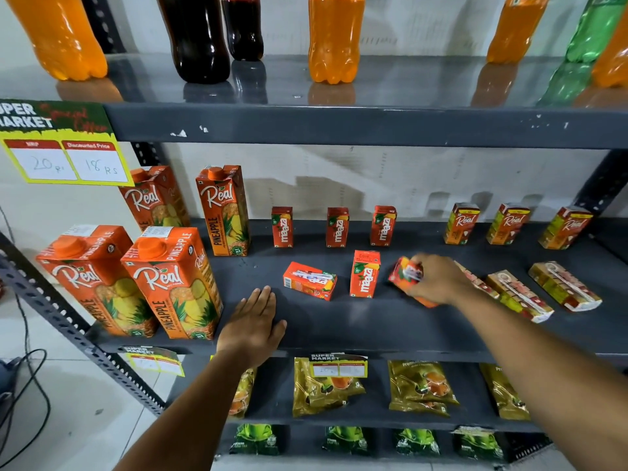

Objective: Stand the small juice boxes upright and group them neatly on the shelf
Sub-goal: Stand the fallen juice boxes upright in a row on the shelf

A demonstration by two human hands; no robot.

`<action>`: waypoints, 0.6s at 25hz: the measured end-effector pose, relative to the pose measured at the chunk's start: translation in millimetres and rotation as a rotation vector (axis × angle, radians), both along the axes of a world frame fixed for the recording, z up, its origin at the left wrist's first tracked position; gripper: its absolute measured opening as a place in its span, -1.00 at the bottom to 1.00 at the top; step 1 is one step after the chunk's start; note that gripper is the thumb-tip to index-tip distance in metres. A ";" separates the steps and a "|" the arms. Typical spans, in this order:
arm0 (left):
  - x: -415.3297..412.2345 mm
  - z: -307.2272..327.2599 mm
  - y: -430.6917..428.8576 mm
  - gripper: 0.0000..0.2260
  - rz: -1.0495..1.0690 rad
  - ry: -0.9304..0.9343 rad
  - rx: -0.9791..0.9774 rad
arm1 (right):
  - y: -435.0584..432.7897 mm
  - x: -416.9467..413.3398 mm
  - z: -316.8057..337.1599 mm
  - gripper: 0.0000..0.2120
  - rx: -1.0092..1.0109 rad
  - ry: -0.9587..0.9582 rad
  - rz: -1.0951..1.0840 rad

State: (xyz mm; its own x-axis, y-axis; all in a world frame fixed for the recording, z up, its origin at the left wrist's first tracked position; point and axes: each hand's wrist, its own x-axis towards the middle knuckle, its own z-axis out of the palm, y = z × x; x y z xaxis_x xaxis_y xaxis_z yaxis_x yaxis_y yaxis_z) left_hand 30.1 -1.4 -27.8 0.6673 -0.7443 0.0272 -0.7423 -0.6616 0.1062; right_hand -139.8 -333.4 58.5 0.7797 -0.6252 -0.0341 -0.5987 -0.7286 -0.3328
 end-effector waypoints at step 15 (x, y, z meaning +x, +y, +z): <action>-1.2 2.3 -1.1 -0.40 0.008 -0.007 -0.007 | 37.0 2.7 -21.5 -0.13 0.084 -0.690 -0.439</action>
State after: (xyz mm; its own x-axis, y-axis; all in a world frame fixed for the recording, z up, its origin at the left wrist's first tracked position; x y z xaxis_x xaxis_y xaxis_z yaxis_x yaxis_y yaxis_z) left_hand 28.9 -2.5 -25.5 0.6731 -0.7386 0.0373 -0.7377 -0.6669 0.1055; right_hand -137.2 -296.5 36.9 0.3274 -0.8948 0.3037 -0.4641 -0.4322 -0.7732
